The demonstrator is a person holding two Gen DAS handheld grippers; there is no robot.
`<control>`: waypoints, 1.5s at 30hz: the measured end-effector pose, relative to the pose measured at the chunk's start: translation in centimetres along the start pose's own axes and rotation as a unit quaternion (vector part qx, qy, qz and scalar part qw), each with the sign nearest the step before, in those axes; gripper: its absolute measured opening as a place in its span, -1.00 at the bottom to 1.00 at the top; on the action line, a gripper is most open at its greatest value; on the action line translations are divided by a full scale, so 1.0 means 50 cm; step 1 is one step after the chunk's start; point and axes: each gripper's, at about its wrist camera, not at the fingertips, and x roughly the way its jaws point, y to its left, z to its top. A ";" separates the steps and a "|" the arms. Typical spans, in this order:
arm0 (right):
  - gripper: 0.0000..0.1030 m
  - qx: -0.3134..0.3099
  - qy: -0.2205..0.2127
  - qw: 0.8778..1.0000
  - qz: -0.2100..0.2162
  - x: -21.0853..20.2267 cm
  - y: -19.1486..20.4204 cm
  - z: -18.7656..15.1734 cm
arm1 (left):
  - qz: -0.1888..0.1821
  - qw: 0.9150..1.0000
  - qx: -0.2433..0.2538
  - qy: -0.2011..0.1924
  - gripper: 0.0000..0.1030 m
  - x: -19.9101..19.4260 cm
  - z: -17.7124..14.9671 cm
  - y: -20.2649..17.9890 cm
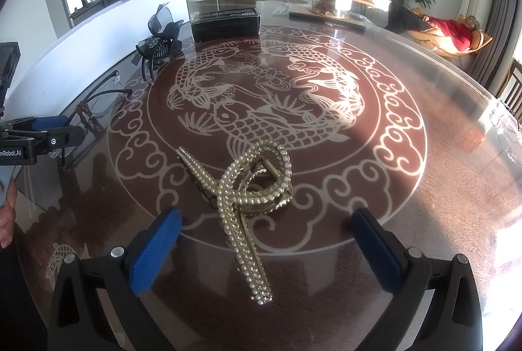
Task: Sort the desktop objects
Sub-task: 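Hold the pearl hair clip in the right tool while the left tool holds the eyeglasses, then carry the eyeglasses and pearl hair clip into the white bin and release both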
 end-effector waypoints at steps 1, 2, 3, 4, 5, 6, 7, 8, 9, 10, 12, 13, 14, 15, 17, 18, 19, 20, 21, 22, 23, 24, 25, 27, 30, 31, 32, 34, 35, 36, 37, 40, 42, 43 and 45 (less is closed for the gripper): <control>1.00 0.000 0.000 1.000 0.000 0.000 0.000 0.000 | 0.004 1.000 0.027 -0.004 0.43 0.000 0.004 -0.015; 1.00 -0.001 0.000 1.000 -0.001 0.000 0.000 0.000 | -0.006 0.999 0.042 -0.008 0.05 -0.001 0.008 -0.025; 1.00 -0.002 0.001 1.000 -0.002 0.000 0.002 0.000 | -0.011 0.999 0.044 -0.010 -0.12 -0.001 0.014 -0.029; 1.00 -0.003 0.002 1.000 -0.004 0.000 0.002 0.000 | -0.003 0.999 0.042 -0.010 -0.60 0.001 0.021 -0.031; 1.00 -0.002 0.002 1.000 -0.003 0.000 0.001 0.000 | 0.003 0.999 0.036 -0.007 -0.77 0.004 0.029 -0.030; 1.00 0.000 0.000 1.000 0.000 -0.002 -0.001 -0.001 | 0.005 0.999 0.030 -0.008 -0.78 0.005 0.033 -0.028; 1.00 0.002 -0.002 1.000 0.007 -0.004 -0.005 -0.001 | 0.004 1.000 0.024 -0.008 -0.79 0.006 0.033 -0.027; 1.00 -0.002 0.002 1.000 0.016 -0.005 -0.008 -0.001 | 0.004 1.000 0.019 -0.009 -0.80 0.004 0.030 -0.025; 1.00 -0.005 0.010 1.000 0.021 -0.007 -0.011 0.000 | 0.003 1.000 0.017 -0.013 -0.80 -0.001 0.024 -0.026; 1.00 -0.003 0.017 1.000 0.026 -0.009 -0.016 -0.001 | 0.000 1.000 0.018 -0.019 -0.80 -0.007 0.017 -0.029; 0.97 0.006 0.016 0.999 0.044 -0.016 -0.024 -0.005 | -0.004 1.000 0.020 -0.024 -0.80 -0.018 0.003 -0.031; 0.69 0.003 0.012 0.999 0.042 -0.020 -0.023 -0.006 | -0.009 0.999 0.020 -0.026 -0.80 -0.022 -0.003 -0.033; 0.41 -0.011 0.007 0.999 0.032 -0.025 -0.019 -0.006 | -0.014 0.999 0.017 -0.030 -0.80 -0.034 -0.010 -0.028; -0.30 -0.024 0.002 0.999 0.031 -0.030 -0.014 -0.004 | -0.018 0.999 0.015 -0.035 -0.80 -0.042 -0.015 -0.026; -0.74 -0.022 0.003 0.999 0.039 -0.034 -0.013 0.002 | -0.029 0.999 0.007 -0.043 -0.80 -0.062 -0.024 -0.018; -0.74 -0.023 0.005 0.999 0.039 -0.033 -0.014 0.003 | -0.033 0.998 0.003 -0.046 -0.80 -0.070 -0.028 -0.014; -0.74 -0.027 0.008 0.999 0.040 -0.033 -0.014 0.004 | -0.038 0.998 0.000 -0.047 -0.80 -0.077 -0.030 -0.009; -0.73 -0.032 0.012 0.999 0.041 -0.033 -0.014 0.006 | -0.041 0.998 -0.004 -0.047 -0.80 -0.083 -0.033 -0.005; -0.65 -0.035 0.016 0.998 0.042 -0.033 -0.014 0.009 | -0.044 0.998 -0.008 -0.048 -0.80 -0.088 -0.036 -0.002; -0.32 -0.038 0.018 0.998 0.043 -0.032 -0.015 0.011 | -0.046 0.998 -0.011 -0.049 -0.80 -0.095 -0.039 0.004; 0.00 -0.040 0.019 0.998 0.038 -0.031 -0.016 0.014 | -0.047 0.997 -0.013 -0.053 -0.80 -0.102 -0.041 0.005; 0.65 -0.043 0.012 0.999 0.019 -0.032 -0.016 0.016 | -0.047 0.997 -0.013 -0.057 -0.80 -0.109 -0.042 0.005; 0.90 -0.049 0.000 0.999 -0.003 -0.035 -0.015 0.018 | -0.047 0.997 -0.014 -0.060 -0.80 -0.114 -0.044 0.006; 0.90 -0.051 -0.011 0.999 -0.014 -0.037 -0.016 0.024 | -0.053 0.997 -0.016 -0.062 -0.80 -0.120 -0.044 0.005; 0.90 -0.050 -0.012 0.998 -0.026 -0.027 -0.024 0.039 | -0.056 0.997 -0.016 -0.058 -0.80 -0.123 -0.049 0.004; 0.90 -0.057 -0.014 0.998 -0.024 -0.020 -0.027 0.044 | -0.059 0.996 -0.017 -0.056 -0.80 -0.122 -0.050 0.004; 0.90 -0.065 -0.013 0.998 -0.015 -0.009 -0.031 0.048 | -0.062 0.996 -0.019 -0.055 -0.80 -0.122 -0.052 0.004; 0.51 -0.072 -0.004 0.996 0.050 0.015 -0.043 0.051 | -0.068 0.996 -0.024 -0.054 -0.80 -0.126 -0.055 0.005; 0.30 -0.075 -0.017 0.995 0.058 0.013 -0.047 0.052 | -0.071 0.996 -0.027 -0.055 -0.80 -0.129 -0.055 0.006; 0.06 -0.072 -0.016 0.995 0.068 0.014 -0.052 0.054 | -0.075 0.995 -0.030 -0.056 -0.80 -0.132 -0.056 0.008; -0.02 -0.060 -0.016 0.995 0.079 0.009 -0.058 0.058 | -0.078 0.995 -0.034 -0.058 -0.80 -0.138 -0.057 0.010; -0.02 -0.045 -0.023 0.996 0.077 -0.012 -0.058 0.066 | -0.087 0.993 -0.047 -0.064 -0.80 -0.159 -0.054 0.024; -0.02 -0.047 -0.024 0.996 0.077 -0.027 -0.045 0.072 | -0.095 0.991 -0.058 -0.070 -0.80 -0.178 -0.049 0.041; -0.02 -0.051 -0.025 0.995 0.077 -0.035 -0.035 0.077 | -0.096 0.991 -0.062 -0.073 -0.80 -0.189 -0.046 0.051; -0.02 -0.059 -0.031 0.994 0.081 -0.053 -0.012 0.095 | -0.096 0.989 -0.070 -0.083 -0.80 -0.218 -0.039 0.077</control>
